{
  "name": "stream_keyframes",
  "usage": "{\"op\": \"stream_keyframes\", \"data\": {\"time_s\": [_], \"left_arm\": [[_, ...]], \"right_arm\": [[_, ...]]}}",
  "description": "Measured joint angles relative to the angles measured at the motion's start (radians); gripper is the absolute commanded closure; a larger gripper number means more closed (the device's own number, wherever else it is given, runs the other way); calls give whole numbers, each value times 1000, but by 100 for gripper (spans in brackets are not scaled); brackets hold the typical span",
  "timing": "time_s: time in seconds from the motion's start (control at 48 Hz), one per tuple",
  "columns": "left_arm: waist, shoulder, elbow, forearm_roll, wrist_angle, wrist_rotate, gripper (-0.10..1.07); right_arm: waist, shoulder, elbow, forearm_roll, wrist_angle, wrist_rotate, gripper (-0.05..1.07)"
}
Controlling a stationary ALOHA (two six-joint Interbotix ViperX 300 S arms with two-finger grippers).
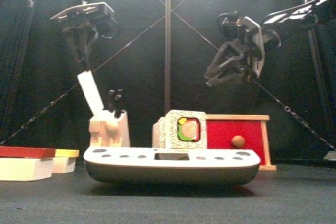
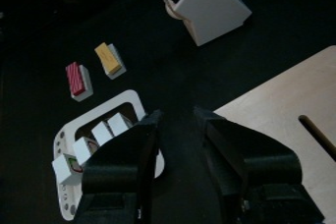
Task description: Put cleaver in holder
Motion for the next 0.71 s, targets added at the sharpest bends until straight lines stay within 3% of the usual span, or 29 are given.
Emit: {"op": "stream_keyframes", "data": {"time_s": [0.375,0.708], "left_arm": [[55,-2,51,-92,-74,64,56],[84,-6,77,-97,-129,71,55]], "right_arm": [[2,0,3,0,-2,2,30],[0,0,3,2,-2,2,30]]}}
